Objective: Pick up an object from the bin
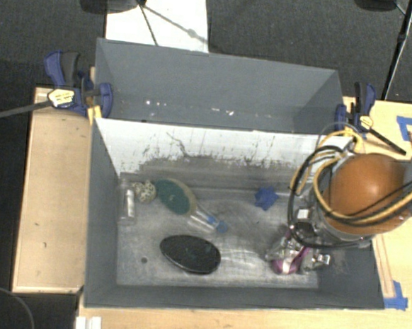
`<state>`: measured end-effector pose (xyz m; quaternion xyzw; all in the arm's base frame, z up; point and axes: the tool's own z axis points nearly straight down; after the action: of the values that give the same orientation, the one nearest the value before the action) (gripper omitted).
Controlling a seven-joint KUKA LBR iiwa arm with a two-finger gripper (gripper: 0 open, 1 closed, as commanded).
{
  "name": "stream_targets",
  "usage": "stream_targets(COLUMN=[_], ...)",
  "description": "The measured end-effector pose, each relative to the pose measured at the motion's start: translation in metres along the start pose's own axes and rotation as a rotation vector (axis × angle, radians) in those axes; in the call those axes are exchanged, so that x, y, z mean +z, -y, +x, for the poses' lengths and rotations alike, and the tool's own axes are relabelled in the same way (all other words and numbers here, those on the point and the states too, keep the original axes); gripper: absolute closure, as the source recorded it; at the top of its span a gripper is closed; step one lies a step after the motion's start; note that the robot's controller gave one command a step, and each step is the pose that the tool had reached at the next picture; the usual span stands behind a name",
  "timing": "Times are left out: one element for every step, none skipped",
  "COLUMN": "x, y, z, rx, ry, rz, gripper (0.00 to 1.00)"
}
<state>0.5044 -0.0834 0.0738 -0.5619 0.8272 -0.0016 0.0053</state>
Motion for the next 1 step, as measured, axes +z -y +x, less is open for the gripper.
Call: stream_targets(x=[-0.0345], y=[0.0012], z=[-0.0012], rx=[0.008], ry=[-0.004], rz=[-0.005], gripper=[1.0])
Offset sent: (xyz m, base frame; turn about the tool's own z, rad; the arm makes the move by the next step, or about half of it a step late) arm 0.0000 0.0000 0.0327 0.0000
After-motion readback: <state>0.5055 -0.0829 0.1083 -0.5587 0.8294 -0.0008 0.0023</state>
